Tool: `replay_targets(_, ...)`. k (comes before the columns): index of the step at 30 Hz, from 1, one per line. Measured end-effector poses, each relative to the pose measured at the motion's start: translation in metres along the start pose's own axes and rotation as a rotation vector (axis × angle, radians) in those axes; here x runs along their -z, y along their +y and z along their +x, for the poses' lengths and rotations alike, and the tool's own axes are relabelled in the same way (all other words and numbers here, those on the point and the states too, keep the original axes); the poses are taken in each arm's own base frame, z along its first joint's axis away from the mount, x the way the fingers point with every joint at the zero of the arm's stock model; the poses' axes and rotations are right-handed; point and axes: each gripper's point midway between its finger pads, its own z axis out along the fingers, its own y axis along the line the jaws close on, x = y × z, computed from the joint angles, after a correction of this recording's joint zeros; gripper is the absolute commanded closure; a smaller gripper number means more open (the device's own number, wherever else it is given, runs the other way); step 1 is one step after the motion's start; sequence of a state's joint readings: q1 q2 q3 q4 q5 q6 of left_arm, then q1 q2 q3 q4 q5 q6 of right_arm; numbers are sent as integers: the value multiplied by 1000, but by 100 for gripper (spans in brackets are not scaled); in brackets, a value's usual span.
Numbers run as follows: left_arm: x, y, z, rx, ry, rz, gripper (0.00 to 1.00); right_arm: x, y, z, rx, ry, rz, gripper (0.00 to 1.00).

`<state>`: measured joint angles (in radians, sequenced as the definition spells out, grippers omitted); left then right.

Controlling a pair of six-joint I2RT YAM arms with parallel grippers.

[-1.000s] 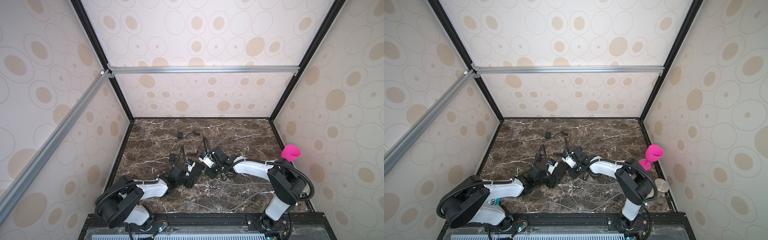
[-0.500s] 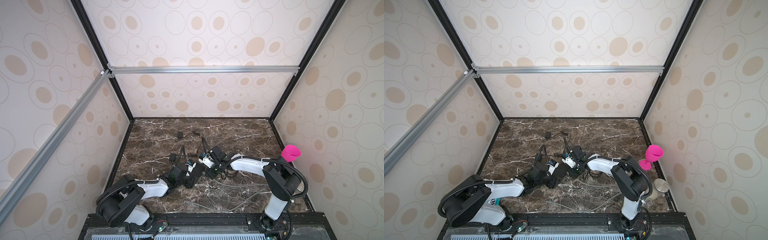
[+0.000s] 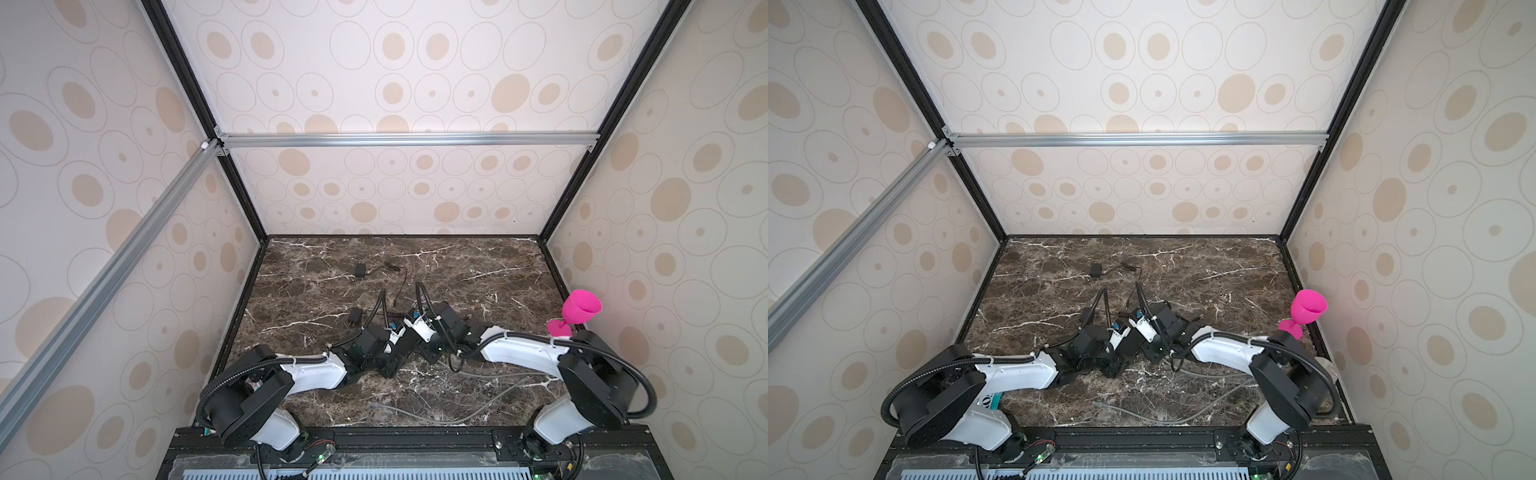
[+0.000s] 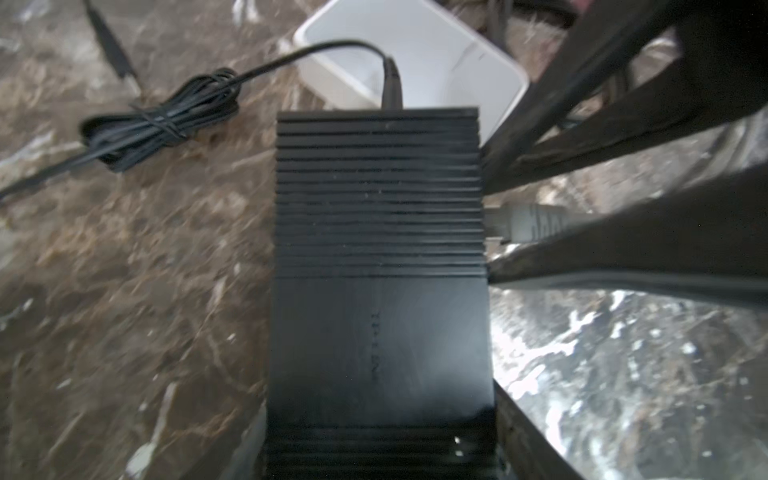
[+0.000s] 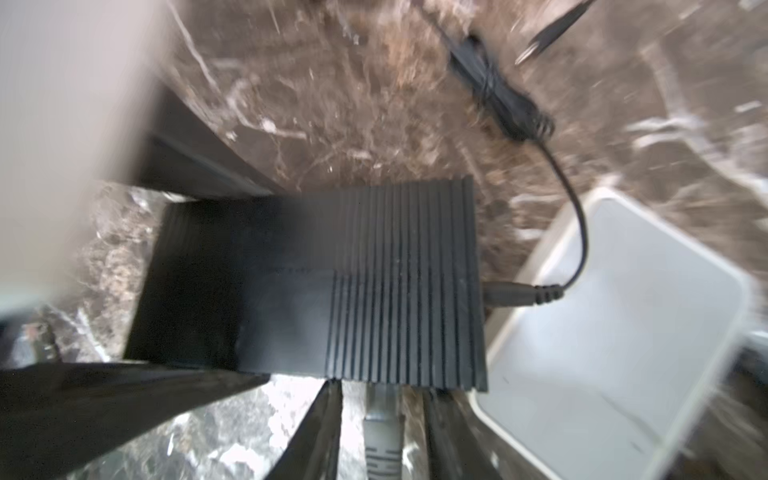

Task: Insert the plug into the switch port
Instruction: 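Open the right gripper and lift it away from the seated plug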

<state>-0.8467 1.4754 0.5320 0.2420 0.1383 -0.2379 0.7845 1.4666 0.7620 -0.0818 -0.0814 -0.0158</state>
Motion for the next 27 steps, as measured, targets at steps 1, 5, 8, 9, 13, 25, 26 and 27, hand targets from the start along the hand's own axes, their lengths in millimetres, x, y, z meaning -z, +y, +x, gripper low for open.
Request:
replay_targets(1,0,-3,-4,-6,-9,3,100,8,-3,-1,2,-22,22,64)
replay_targets(5,-1,-10,16,-37,75,9,100,55,-25,-43,4,-253,147,62)
replay_targets(8,-1,-7,19,-42,88,-19,100,85,-37,-68,-13,-388,205,62)
replay_targets(9,-2,-6,19,-38,91,-27,100,90,-40,-70,-19,-411,221,62)
replay_targets(13,-4,3,17,-10,101,-91,100,83,-46,-57,-32,-391,243,62)
replay_targets(25,0,50,19,157,125,-381,100,56,-46,-28,-60,-308,229,62)
replay_targets(26,1,51,19,164,124,-387,100,56,-46,-29,-61,-311,226,62)
replay_targets(27,2,52,20,170,124,-392,100,56,-45,-29,-62,-314,223,62)
